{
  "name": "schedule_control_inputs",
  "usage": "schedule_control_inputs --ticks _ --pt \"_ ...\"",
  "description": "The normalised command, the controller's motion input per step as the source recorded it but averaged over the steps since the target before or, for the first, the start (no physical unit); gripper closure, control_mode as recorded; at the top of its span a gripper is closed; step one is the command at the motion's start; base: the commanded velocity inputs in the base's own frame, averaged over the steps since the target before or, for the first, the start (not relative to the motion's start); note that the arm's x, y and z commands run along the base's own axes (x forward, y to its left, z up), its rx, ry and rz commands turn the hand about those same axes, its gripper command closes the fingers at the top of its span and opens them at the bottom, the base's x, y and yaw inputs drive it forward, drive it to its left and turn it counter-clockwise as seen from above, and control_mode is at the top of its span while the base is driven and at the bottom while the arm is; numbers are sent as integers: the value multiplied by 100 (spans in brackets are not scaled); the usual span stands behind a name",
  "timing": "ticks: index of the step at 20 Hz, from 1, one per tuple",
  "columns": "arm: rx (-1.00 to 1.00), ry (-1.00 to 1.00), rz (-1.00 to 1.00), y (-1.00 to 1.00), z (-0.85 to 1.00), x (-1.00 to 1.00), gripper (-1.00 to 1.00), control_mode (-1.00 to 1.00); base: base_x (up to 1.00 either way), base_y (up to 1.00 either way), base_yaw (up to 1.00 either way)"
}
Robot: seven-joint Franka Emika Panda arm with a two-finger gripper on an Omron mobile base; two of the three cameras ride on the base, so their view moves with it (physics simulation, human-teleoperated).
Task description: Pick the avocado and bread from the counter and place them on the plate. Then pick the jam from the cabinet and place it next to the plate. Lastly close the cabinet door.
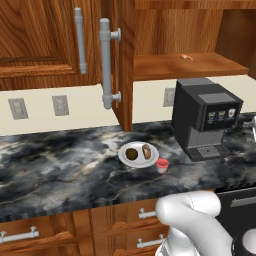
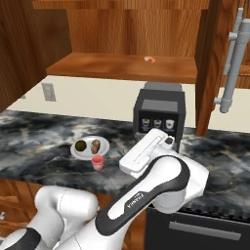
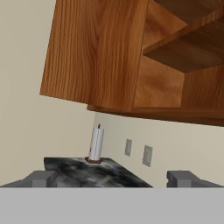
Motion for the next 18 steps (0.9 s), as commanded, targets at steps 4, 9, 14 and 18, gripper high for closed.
schedule_control_inputs --ticks 4,9,14,18 --pt "0 0 5 -68 2 31 -100 -100 0 0 0" --pt "2 -1 2 -71 0 10 -100 -100 0 0 0" --pt "5 -2 0 -71 0 0 -100 -100 0 0 0" --pt "7 -3 0 -71 -1 0 -100 -100 0 0 0"
